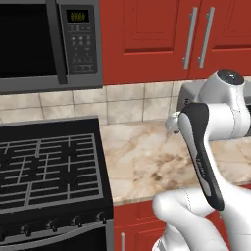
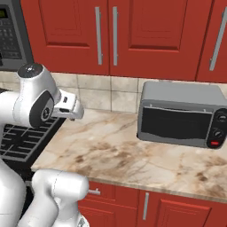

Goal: Navigate to the electric kettle.

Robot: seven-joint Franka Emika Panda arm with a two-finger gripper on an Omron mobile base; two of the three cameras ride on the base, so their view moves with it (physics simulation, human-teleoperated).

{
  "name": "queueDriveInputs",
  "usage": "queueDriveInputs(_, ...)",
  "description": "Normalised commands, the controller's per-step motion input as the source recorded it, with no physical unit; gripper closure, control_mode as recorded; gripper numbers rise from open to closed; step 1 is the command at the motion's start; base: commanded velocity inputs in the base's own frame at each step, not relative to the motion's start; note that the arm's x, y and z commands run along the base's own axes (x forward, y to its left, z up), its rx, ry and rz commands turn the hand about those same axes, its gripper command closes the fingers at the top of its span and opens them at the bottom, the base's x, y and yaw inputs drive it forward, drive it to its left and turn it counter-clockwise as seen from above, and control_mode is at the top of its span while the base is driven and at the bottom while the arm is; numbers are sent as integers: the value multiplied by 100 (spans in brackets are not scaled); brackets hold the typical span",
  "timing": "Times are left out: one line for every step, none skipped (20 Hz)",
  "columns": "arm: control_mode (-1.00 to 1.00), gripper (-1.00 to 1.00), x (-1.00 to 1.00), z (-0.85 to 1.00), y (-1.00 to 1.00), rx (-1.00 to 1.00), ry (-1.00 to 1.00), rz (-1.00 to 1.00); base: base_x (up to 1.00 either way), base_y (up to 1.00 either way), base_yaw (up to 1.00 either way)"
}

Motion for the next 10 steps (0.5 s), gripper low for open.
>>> queueDriveInputs(100, -100, 0, 0, 0, 0, 0, 0, -59, 23, 20)
queueDriveInputs(100, -100, 0, 0, 0, 0, 0, 0, -65, 37, 33)
queueDriveInputs(100, -100, 0, 0, 0, 0, 0, 0, -65, 36, 44)
queueDriveInputs(100, -100, 0, 0, 0, 0, 0, 0, -67, 32, 54)
queueDriveInputs(100, -100, 0, 0, 0, 0, 0, 0, -67, 36, 59)
queueDriveInputs(100, -100, 0, 0, 0, 0, 0, 0, -67, 36, 59)
queueDriveInputs(100, -100, 0, 0, 0, 0, 0, 0, -66, 38, 66)
queueDriveInputs(100, -100, 0, 0, 0, 0, 0, 0, -72, 43, 72)
queueDriveInputs(100, -100, 0, 0, 0, 0, 0, 0, -72, 46, 72)
queueDriveInputs(100, -100, 0, 0, 0, 0, 0, 0, -67, 49, 74)
